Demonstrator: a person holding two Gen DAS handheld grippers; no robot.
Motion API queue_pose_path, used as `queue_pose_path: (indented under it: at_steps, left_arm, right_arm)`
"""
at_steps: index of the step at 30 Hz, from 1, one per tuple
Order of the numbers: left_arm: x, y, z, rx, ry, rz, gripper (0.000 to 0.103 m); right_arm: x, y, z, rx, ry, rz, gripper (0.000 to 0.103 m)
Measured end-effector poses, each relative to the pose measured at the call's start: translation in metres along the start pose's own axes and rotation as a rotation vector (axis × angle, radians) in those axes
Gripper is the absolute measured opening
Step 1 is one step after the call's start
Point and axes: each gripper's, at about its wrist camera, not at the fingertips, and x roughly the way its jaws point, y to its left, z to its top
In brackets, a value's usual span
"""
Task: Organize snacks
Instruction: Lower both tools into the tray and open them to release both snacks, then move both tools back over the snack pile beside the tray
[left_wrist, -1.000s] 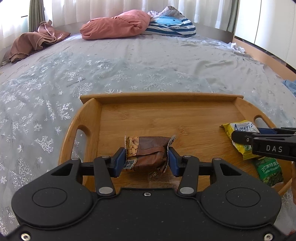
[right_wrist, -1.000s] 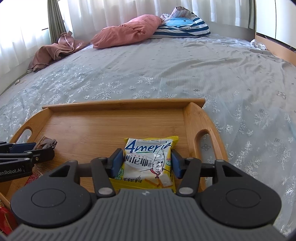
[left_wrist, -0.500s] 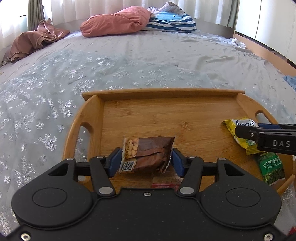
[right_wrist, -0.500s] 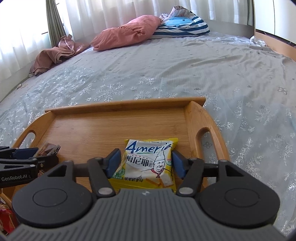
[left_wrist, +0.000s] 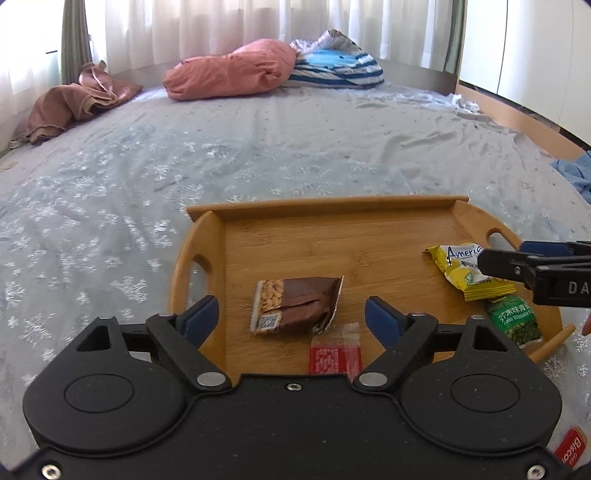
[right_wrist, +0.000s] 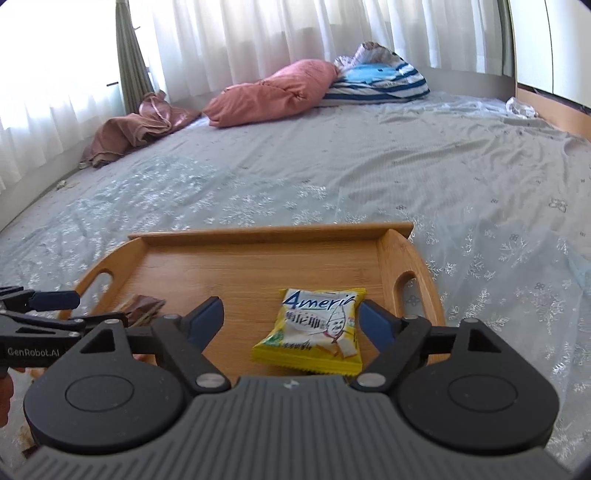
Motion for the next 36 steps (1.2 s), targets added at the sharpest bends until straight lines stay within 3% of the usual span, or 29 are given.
queue_pose_path:
  at_steps: [9, 19, 28, 36]
  left_arm:
    - [-0.054, 0.011, -0.02, -0.022, -0.042, -0.043, 0.094]
    - [-0.102, 0.023, -0.06, -0.035, -0.078, -0.034, 0.097]
    - [-0.137, 0.024, -0.097, -0.025, -0.11, -0.015, 0.099]
    - [-0.145, 0.016, -0.125, -0.037, -0.095, -0.017, 0.099]
  right_arm:
    - [-0.043, 0.017, -0.015, -0.042, -0.042, 0.051, 0.093]
    - [-0.082, 0.036, -0.046, -0.088, -0.075, 0.099, 0.1]
    - [-0.111, 0.048, -0.081, -0.158, -0.12, 0.053, 0.103]
    - [-0.116, 0.059, -0.114, -0.224, -0.111, 0.011, 0.103]
